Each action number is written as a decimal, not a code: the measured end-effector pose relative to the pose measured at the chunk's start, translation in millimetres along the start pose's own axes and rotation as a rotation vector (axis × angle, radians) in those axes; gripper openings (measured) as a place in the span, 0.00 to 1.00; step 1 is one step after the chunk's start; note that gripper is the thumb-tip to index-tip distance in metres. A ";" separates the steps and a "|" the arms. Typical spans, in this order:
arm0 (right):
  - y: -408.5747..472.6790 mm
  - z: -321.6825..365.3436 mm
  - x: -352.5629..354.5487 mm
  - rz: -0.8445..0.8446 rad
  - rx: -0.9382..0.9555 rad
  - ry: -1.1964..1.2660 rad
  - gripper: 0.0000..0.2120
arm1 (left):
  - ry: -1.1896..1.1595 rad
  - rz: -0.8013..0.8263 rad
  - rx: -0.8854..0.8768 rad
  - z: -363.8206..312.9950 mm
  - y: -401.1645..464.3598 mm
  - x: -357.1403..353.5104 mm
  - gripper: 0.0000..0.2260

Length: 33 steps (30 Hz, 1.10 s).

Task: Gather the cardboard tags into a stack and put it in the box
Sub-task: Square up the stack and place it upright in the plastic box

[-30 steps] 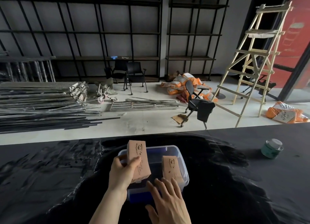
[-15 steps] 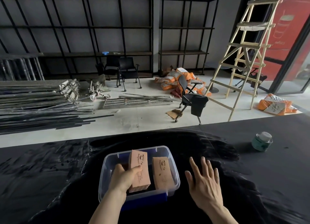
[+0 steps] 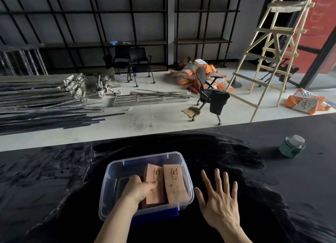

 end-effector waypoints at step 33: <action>-2.5 1.9 3.9 0.004 -0.006 0.006 0.36 | 0.442 -0.123 -0.171 -3.0 1.7 3.6 0.26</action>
Point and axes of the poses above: each hand's wrist, its own y-axis towards the middle knuckle, its own x-axis out of the back of the hand, z = x × y, the point moved 2 cm from there along y, towards the middle knuckle, and after that the axes turned 10 degrees about z, right-handed, at the moved point
